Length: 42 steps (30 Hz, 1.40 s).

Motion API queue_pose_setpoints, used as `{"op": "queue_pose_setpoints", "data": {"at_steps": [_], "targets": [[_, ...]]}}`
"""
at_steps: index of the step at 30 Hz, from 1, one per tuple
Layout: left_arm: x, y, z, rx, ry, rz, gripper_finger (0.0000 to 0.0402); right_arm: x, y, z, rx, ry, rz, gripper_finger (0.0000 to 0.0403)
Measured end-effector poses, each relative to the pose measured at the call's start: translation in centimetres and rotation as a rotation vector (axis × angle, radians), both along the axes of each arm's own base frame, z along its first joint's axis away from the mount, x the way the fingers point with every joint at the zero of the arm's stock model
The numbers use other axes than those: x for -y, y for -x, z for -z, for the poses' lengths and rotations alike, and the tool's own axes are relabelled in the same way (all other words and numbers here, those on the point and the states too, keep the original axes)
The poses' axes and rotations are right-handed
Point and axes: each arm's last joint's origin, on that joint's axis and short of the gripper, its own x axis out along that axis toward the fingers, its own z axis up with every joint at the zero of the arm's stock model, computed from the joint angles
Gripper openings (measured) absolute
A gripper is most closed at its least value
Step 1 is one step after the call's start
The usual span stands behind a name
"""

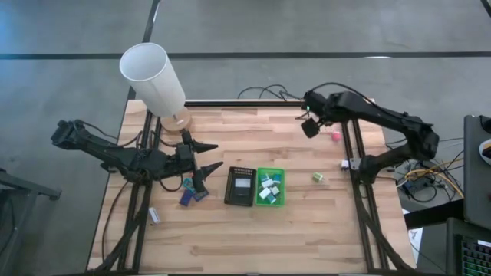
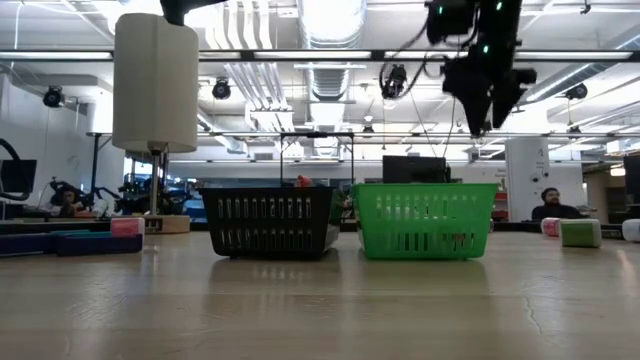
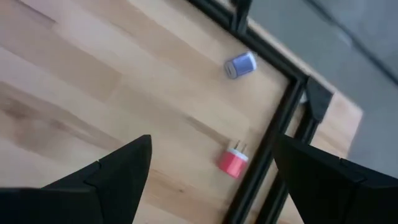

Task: Pick & Place Office items
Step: Put the purple charger adapter into the green basket

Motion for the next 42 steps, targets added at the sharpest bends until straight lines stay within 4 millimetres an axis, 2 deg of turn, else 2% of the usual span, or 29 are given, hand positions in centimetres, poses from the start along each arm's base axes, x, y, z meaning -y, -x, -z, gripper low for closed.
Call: {"op": "queue_pose_setpoints", "data": {"at_steps": [10,20,26,33,42], "targets": [[0.0,0.0,0.0,0.000,0.000,0.000,0.0284,7.0,0.6,4.3,0.089,-0.088,0.089,0.0325],[0.0,0.0,0.0,0.000,0.000,0.000,0.0284,11.6,2.3,8.2,-0.067,-0.157,0.071,0.0325],[0.0,0.0,0.0,0.000,0.000,0.000,0.0284,13.1,2.9,10.5,-0.142,-0.222,0.040,0.0325],[0.0,0.0,0.0,-0.001,0.000,0.000,0.0284,14.2,2.6,12.7,-0.177,-0.257,0.010,0.0325],[0.0,0.0,0.0,-0.001,0.000,0.000,0.0285,15.1,2.0,14.2,-0.165,-0.226,-0.016,0.0325]]}}
